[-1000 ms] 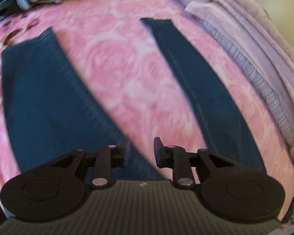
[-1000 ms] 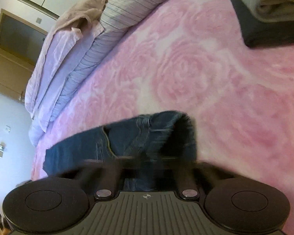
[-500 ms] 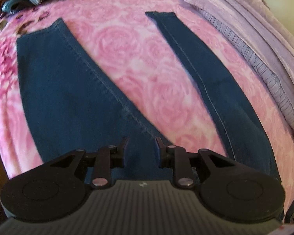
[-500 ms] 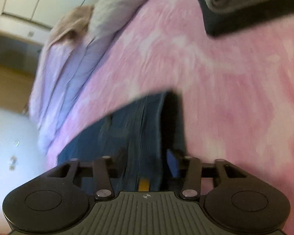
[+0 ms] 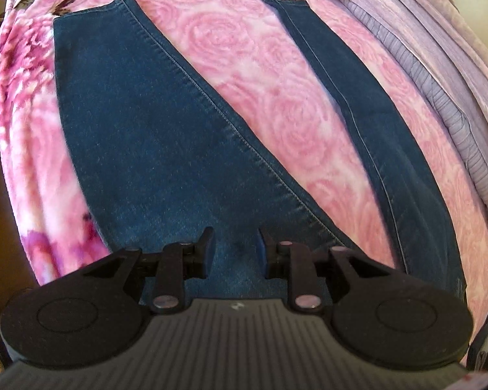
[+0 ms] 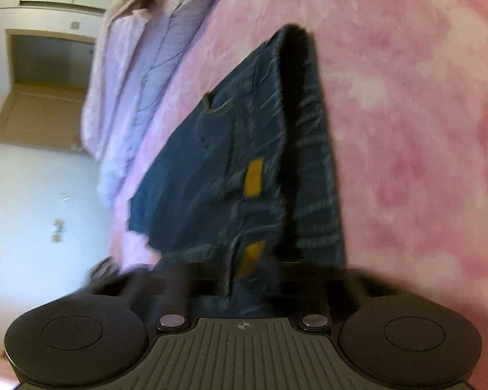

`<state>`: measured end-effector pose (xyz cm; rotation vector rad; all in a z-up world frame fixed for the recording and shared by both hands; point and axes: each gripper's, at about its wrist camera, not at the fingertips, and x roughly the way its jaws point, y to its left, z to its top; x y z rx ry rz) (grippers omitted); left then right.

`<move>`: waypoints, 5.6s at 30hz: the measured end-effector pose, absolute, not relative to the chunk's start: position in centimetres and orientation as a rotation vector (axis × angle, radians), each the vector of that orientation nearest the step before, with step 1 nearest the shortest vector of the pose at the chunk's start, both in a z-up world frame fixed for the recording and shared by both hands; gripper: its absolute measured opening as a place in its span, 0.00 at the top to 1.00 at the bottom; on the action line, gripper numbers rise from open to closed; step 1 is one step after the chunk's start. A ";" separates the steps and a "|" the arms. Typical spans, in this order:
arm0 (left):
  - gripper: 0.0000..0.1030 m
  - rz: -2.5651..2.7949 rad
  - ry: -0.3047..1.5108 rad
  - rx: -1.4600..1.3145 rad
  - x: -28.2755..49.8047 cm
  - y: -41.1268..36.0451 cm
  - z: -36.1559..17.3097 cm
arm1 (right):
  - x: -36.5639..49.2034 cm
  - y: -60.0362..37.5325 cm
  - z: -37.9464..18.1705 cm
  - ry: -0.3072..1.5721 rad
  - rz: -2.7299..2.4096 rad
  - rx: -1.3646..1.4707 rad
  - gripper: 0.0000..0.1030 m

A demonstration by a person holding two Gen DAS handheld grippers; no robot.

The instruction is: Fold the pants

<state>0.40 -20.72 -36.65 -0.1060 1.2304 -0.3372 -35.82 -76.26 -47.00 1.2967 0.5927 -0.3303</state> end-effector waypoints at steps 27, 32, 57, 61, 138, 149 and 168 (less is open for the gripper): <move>0.59 -0.577 1.019 0.597 -2.9 -22.4 -40.8 | -30.5 -57.6 -42.3 1.011 -0.650 0.451 0.83; 0.35 -0.647 1.031 0.663 -2.8 -18.8 -41.1 | -33.4 -53.0 -41.5 1.141 -0.708 0.387 0.72; 0.27 -0.952 0.926 0.664 0.5 -15.0 -16.3 | -25.3 -43.7 -17.2 0.870 -0.808 0.721 0.34; 0.26 -0.949 0.911 0.657 -2.5 -13.4 -14.7 | -27.0 -41.8 -15.5 0.857 -0.807 0.694 0.27; 0.10 -0.857 0.831 0.703 -18.4 2.1 -12.2 | -34.2 -26.9 -16.0 0.967 -0.700 0.559 0.20; 0.09 -0.874 0.841 0.701 -18.1 0.0 -12.4 | -33.4 -29.1 -15.9 0.954 -0.717 0.573 0.20; 0.06 -0.994 0.942 0.736 -4.3 -16.1 -18.6 | -26.1 -43.5 -20.6 0.901 -0.790 0.802 0.21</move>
